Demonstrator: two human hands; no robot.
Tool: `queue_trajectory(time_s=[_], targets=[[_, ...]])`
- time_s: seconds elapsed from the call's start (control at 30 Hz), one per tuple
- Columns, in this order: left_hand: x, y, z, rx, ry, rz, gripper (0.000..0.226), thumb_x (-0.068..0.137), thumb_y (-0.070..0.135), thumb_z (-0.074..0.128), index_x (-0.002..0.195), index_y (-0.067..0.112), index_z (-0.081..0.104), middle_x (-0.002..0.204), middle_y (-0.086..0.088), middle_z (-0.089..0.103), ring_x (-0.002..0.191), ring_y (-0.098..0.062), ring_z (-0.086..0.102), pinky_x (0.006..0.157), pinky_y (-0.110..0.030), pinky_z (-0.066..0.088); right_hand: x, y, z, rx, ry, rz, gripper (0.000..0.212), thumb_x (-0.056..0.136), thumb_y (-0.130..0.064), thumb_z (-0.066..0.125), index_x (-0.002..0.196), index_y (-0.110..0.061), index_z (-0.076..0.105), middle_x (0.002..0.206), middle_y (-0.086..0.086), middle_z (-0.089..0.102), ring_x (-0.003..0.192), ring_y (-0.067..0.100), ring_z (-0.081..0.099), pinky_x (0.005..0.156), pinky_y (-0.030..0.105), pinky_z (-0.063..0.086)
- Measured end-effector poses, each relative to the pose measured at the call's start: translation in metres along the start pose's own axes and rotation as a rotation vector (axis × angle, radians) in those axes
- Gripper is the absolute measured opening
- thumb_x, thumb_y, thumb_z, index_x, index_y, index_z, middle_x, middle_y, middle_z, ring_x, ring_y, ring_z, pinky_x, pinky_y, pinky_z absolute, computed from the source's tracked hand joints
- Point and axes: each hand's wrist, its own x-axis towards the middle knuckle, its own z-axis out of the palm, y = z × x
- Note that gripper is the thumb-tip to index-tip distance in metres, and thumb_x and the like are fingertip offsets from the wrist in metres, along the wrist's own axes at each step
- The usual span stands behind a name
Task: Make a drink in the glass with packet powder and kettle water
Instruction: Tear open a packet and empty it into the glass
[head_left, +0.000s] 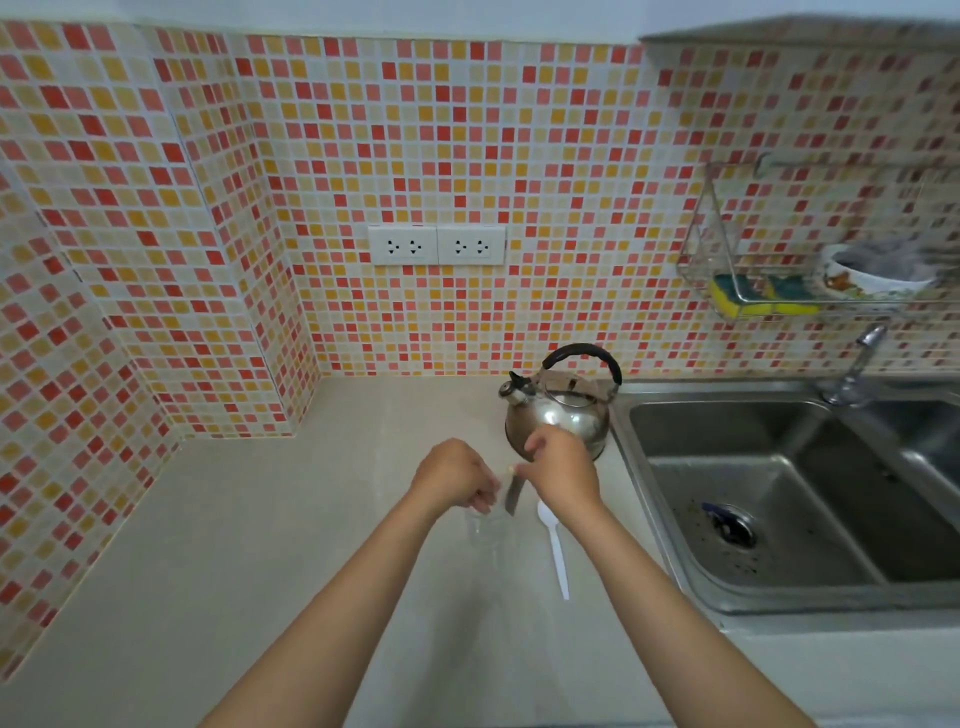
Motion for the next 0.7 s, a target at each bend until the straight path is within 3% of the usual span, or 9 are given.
queue_trajectory(time_s=[0.1,0.2,0.3,0.43,0.7], targets=[[0.0,0.001,0.005,-0.076,0.001,-0.054,0.009,0.082,0.008,0.07,0.084,0.001,0.075,0.08,-0.012,0.075,0.067,-0.018,0.068,0.067,-0.023,0.049,-0.005,0.002,0.007,0.275,-0.083,0.161,0.024,0.083,-0.026,0.071,0.082,-0.003,0.07,0.073,0.013,0.07,0.066,0.03,0.068,0.065,0.038,0.057],[0.002,0.0,0.01,-0.165,-0.003,-0.035,0.016,0.075,0.001,0.072,0.061,0.007,0.065,0.046,-0.003,0.064,0.049,-0.015,0.058,0.045,-0.018,0.036,-0.008,0.001,0.006,0.486,-0.236,0.249,0.024,0.084,-0.019,0.071,0.089,0.005,0.068,0.066,0.014,0.066,0.046,0.016,0.063,0.048,0.025,0.052],[0.0,-0.003,0.01,-0.25,-0.016,-0.022,0.025,0.075,-0.004,0.071,0.059,0.008,0.058,0.036,0.001,0.059,0.036,-0.008,0.056,0.037,-0.013,0.032,-0.009,0.0,0.004,0.561,-0.3,0.249,0.015,0.086,-0.013,0.067,0.084,0.002,0.065,0.058,0.009,0.063,0.035,0.007,0.059,0.041,0.018,0.045],[-0.003,-0.008,0.006,-0.37,-0.075,-0.004,0.024,0.084,0.004,0.07,0.064,0.012,0.06,0.042,0.006,0.061,0.038,0.001,0.057,0.041,-0.01,0.04,-0.01,0.002,0.005,0.721,-0.331,0.232,0.018,0.087,-0.009,0.065,0.072,-0.001,0.065,0.043,0.001,0.063,0.037,0.009,0.059,0.038,0.014,0.042],[-0.001,-0.017,-0.005,-0.441,-0.114,0.047,0.012,0.082,0.002,0.073,0.072,0.007,0.068,0.049,0.003,0.065,0.044,-0.003,0.06,0.05,-0.012,0.052,-0.009,0.005,0.005,0.87,-0.45,0.219,0.017,0.083,-0.017,0.07,0.079,-0.001,0.072,0.062,0.011,0.07,0.057,0.019,0.068,0.046,0.018,0.046]])
